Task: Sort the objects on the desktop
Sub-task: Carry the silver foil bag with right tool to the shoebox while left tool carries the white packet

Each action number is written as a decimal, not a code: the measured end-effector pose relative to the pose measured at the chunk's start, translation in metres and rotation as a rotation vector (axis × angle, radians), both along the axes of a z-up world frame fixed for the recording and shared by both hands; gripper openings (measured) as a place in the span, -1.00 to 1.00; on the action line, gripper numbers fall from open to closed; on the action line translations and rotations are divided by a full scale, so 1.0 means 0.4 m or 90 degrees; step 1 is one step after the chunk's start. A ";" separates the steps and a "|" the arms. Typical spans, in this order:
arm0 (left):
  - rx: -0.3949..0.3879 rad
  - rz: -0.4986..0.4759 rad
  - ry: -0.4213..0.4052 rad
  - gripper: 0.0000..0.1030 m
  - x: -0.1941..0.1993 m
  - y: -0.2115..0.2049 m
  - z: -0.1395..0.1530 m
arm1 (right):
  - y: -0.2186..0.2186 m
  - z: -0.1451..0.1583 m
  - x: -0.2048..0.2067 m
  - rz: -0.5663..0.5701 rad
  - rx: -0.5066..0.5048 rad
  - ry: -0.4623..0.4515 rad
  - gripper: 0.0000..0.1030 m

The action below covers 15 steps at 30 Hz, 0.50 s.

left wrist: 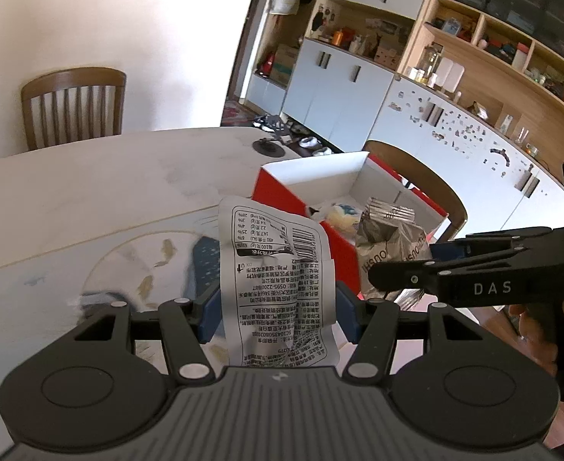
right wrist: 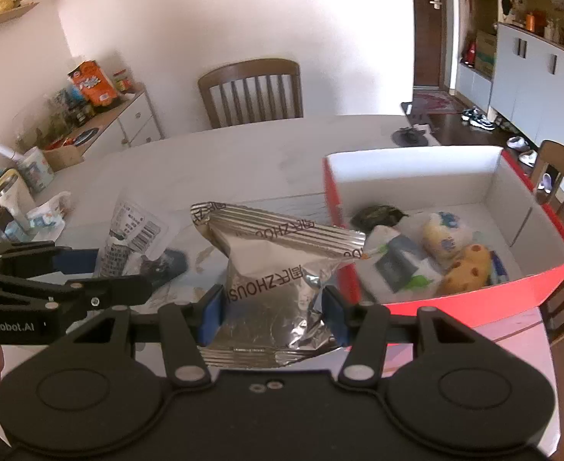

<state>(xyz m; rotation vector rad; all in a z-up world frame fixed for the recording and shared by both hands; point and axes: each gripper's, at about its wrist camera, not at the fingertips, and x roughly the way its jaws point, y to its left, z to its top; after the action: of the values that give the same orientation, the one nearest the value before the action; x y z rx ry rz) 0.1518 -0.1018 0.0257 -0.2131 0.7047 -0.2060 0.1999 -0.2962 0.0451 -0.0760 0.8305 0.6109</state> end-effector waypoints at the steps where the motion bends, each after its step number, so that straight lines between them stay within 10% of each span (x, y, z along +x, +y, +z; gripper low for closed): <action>1: 0.000 -0.004 0.000 0.14 0.007 -0.009 0.000 | -0.009 0.002 0.002 -0.004 0.000 -0.001 0.05; 15: 0.001 -0.025 -0.002 0.14 0.123 -0.144 0.002 | -0.148 0.016 0.101 -0.030 0.009 -0.011 0.05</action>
<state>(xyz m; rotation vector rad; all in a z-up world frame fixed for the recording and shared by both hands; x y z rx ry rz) 0.2011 -0.1594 0.0266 -0.1972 0.7068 -0.2425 0.2403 -0.3555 0.0514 -0.0482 0.8085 0.5714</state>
